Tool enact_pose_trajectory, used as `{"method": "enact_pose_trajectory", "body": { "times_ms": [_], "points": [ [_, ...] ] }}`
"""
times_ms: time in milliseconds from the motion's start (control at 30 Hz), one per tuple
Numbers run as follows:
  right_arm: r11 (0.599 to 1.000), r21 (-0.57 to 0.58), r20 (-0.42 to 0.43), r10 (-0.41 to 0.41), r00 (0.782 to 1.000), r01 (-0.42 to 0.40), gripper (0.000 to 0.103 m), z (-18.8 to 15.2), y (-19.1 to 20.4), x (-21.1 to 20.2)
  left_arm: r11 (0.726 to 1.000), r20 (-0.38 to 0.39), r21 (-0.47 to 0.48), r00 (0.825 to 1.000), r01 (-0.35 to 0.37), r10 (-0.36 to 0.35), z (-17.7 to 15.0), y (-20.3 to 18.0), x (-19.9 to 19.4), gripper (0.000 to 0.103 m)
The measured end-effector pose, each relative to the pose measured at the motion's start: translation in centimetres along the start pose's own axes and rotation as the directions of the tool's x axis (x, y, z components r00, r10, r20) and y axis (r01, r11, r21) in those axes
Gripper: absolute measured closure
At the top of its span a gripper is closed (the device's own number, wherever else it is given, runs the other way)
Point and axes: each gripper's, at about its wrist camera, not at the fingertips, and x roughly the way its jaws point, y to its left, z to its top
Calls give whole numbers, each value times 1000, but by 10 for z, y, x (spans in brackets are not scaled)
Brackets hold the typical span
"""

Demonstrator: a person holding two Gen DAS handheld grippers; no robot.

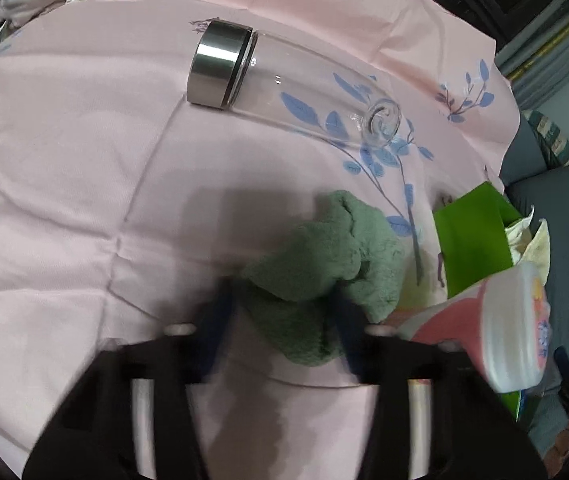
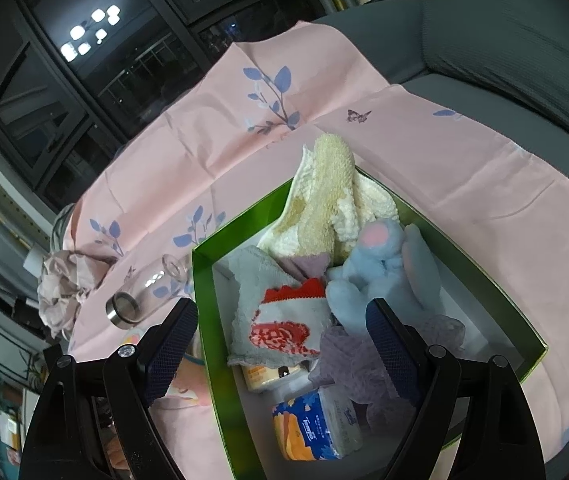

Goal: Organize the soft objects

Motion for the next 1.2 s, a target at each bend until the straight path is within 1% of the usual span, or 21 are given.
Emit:
{"method": "enact_pose_trajectory", "body": {
  "times_ms": [67,100,133,300,400,433,533,667,833,1067,1133,1200],
  "points": [
    [1000,1,6,6,1000,-6,16,0,1,-1,1000,-5,-17,1000,25,-25,-1,5,-1,80],
    [1000,-1,9,9,1000,-9,16,-1,2,-2,999,2,-25,1000,29,-29,-2,9,-4,84],
    [1000,-6,12,10,1000,-9,16,-1,3,-3,999,9,-25,1000,27,-27,-3,11,-7,86],
    [999,-37,16,13,1000,-13,16,-3,16,-6,1000,35,-4,999,-19,19,-12,24,-26,87],
    [997,-76,31,-19,999,21,16,-7,32,-11,1000,37,-11,999,-26,27,-20,40,-44,87],
    [994,-104,40,-20,999,24,16,-9,41,-13,999,42,-7,998,-35,36,-22,44,-50,87],
    [988,-155,38,13,999,-7,16,-17,61,-18,998,60,20,996,-65,64,-29,51,-67,87],
    [976,-209,23,61,998,-55,16,-26,84,-21,998,83,6,995,-60,59,-34,61,-86,87],
    [959,-257,-35,112,993,-117,16,-39,107,-19,999,110,-11,993,-43,43,-39,66,-103,87],
    [934,-309,-113,153,982,-181,16,-59,137,-10,999,108,-23,993,-38,40,-42,74,-108,87],
    [924,-312,-144,183,973,-220,16,-65,146,-8,999,89,-20,995,-39,40,-45,77,-106,86],
    [910,-309,-201,223,954,-278,16,-74,159,-3,997,75,-11,995,-71,72,-49,81,-102,86]
  ]
}}
